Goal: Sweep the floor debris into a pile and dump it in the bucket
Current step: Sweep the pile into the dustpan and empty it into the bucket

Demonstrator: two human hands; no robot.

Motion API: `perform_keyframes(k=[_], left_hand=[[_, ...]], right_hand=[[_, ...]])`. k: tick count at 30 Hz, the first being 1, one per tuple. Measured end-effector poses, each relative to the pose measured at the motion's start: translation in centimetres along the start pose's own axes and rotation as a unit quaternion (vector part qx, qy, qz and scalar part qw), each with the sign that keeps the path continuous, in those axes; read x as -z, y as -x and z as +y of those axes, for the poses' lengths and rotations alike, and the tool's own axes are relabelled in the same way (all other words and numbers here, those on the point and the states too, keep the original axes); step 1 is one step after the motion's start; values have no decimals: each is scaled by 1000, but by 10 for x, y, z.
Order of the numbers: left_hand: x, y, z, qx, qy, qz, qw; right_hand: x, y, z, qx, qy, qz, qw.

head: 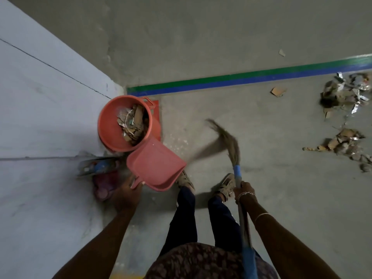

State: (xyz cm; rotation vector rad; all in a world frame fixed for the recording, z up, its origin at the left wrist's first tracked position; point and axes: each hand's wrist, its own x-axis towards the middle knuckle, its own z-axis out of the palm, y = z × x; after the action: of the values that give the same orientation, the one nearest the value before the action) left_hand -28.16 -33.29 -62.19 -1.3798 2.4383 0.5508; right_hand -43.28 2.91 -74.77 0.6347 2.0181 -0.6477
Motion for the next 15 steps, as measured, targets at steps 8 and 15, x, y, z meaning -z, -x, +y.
perform_keyframes(k=[8, 15], left_hand=[[-7, 22, -39, -14, -82, 24, 996], [-24, 33, -74, 110, -50, 8, 993]], right_hand=[[54, 19, -7, 74, -49, -26, 996], [15, 47, -35, 166, 106, -159, 967]])
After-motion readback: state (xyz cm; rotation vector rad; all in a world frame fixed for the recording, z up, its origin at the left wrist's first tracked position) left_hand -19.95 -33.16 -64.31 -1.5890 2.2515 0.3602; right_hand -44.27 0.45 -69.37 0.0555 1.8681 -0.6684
